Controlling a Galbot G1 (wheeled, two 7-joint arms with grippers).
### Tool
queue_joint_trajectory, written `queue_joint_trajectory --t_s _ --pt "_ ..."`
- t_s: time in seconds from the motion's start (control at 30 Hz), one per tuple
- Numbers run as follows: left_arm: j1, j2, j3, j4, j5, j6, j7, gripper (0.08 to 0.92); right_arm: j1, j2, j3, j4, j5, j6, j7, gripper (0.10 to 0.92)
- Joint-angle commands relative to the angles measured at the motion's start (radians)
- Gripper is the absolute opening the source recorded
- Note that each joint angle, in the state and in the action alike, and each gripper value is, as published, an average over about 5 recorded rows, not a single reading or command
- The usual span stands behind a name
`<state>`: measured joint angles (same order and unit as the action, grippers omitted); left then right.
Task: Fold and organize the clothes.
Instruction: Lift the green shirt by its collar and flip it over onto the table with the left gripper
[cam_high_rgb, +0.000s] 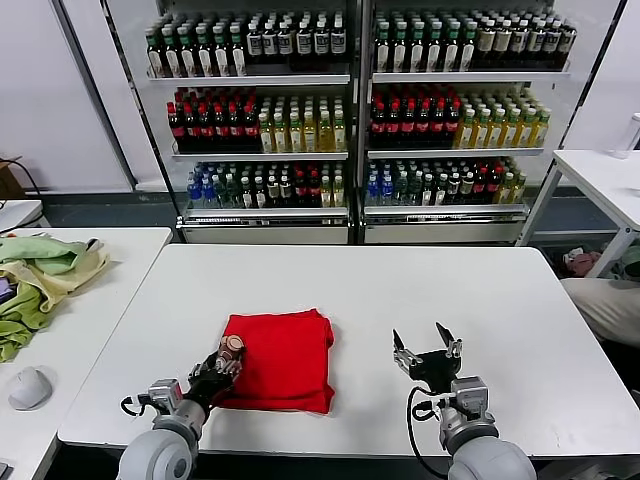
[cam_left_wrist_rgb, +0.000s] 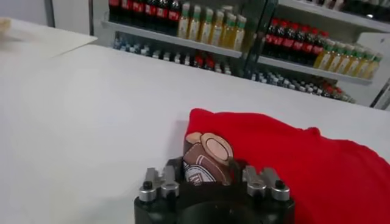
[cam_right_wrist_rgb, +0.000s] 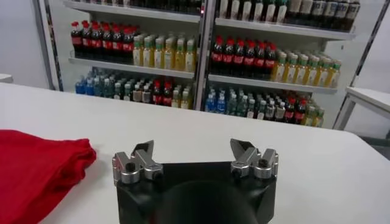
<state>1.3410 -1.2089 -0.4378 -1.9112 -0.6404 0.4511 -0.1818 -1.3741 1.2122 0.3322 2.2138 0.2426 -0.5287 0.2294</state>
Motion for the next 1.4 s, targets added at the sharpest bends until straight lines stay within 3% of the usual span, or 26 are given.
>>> queue_joint_trajectory --t_s 0.03,0.23,0.4,0.63,0.77,0.9,1.0,1.13,1.23,1.4 --pt "0.002 -0.003 -0.007 0.011 -0.078 0.018 0.010 0.455 0.005 -0.001 0.000 -0.005 0.003 0.001 0.001 0.823" --pt "0.007 0.019 -0.043 -0.060 -0.070 0.023 0.012 0.281 0.002 -0.005 0.010 -0.003 0.004 0.003 0.000 0.823" --pt "0.016 0.118 -0.165 -0.190 -0.109 0.071 -0.009 0.150 0.001 -0.008 0.020 -0.001 0.006 0.004 0.001 0.823" --pt "0.050 0.283 -0.531 -0.282 -0.290 0.132 -0.047 0.125 -0.011 -0.006 0.032 0.009 0.009 0.010 -0.002 0.823" --pt "0.025 0.337 -0.580 -0.244 -0.318 0.132 -0.042 0.125 -0.009 -0.013 0.047 0.005 0.022 0.016 -0.006 0.823" --pt "-0.012 0.277 -0.388 -0.301 -0.258 0.132 -0.057 0.125 -0.012 -0.022 0.072 0.001 0.032 0.020 -0.008 0.823" --pt "-0.028 0.130 -0.086 -0.374 -0.096 0.131 -0.030 0.125 -0.017 -0.024 0.080 -0.001 0.033 0.021 -0.008 0.823" --pt "-0.104 -0.046 0.277 -0.302 0.141 0.129 0.039 0.125 -0.026 -0.021 0.079 0.004 0.030 0.020 -0.005 0.823" --pt "-0.166 -0.104 0.394 -0.215 0.216 0.127 0.071 0.125 -0.042 -0.019 0.087 0.011 0.027 0.020 -0.004 0.823" --pt "-0.269 -0.117 0.441 -0.141 0.212 0.130 0.063 0.125 -0.056 -0.012 0.101 0.011 0.023 0.023 -0.005 0.823"
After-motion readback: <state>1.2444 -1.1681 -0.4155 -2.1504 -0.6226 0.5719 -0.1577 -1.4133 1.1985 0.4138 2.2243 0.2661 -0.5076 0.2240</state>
